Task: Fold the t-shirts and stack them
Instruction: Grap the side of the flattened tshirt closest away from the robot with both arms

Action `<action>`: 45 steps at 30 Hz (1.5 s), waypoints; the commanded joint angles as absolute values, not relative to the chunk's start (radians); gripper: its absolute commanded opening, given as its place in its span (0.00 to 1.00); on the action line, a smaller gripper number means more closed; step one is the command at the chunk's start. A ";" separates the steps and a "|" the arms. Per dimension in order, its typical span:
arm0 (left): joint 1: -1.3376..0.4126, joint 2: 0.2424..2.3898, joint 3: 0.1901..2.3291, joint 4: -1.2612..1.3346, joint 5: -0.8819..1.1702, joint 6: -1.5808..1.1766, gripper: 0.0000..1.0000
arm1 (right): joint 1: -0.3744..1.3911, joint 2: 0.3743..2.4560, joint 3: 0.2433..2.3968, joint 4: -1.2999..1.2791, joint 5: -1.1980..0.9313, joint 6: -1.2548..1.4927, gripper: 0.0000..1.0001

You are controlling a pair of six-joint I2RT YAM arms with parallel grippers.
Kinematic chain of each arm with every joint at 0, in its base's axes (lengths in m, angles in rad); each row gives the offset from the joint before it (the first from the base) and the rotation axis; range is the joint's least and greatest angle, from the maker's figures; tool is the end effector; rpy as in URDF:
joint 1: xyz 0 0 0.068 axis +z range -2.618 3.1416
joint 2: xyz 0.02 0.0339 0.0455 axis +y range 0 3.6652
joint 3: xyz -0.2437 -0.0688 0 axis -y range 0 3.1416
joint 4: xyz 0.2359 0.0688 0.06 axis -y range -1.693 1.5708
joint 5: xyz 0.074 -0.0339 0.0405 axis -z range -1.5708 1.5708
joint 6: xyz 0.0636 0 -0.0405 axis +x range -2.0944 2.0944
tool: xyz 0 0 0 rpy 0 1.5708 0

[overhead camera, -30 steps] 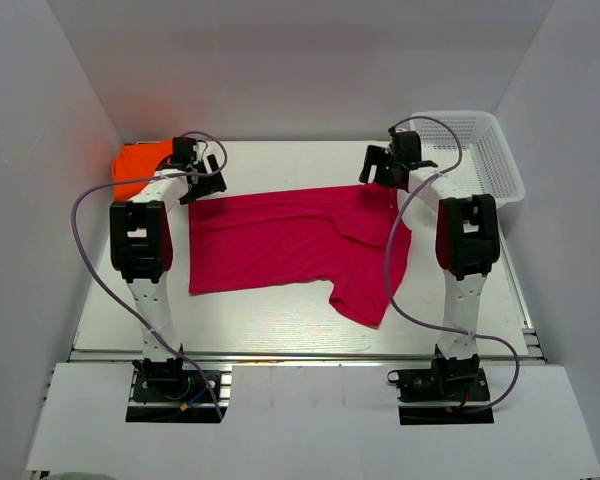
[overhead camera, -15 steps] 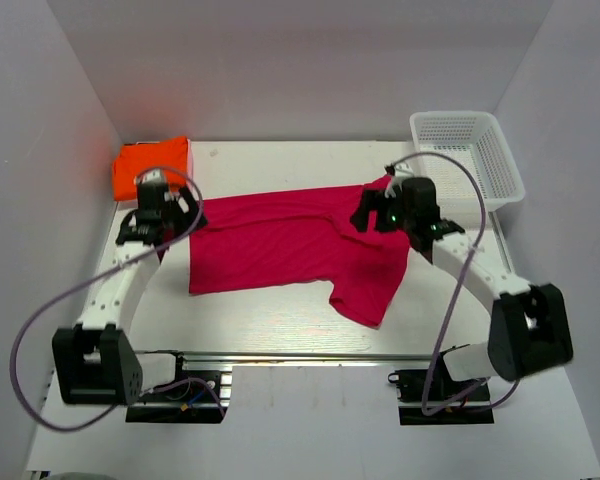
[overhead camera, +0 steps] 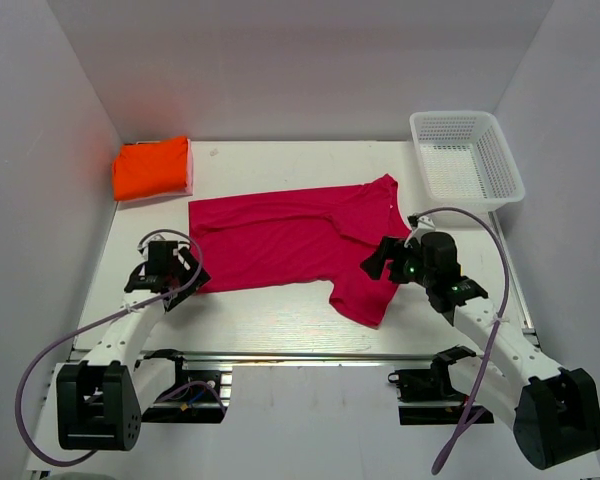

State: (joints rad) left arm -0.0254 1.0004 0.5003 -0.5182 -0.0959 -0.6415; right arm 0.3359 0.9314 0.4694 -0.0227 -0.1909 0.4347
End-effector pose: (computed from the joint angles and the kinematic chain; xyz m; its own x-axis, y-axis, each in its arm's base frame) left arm 0.1963 0.0011 0.1413 -0.6668 -0.5789 -0.4693 -0.5292 0.8112 -0.2487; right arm 0.2162 0.0883 0.1940 -0.6020 0.2278 -0.7653 -0.2520 0.8552 0.4528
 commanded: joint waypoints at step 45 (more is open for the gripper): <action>-0.018 1.172 0.500 -0.394 -0.178 -0.693 0.33 | 0.400 1.023 0.572 -0.471 -0.178 0.362 0.90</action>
State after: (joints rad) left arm -0.0216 1.1522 0.4824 -0.4374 -0.1612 -0.6987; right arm 0.3950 1.0046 0.5301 -0.4713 -0.1471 0.3813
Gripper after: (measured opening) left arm 0.345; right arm 0.900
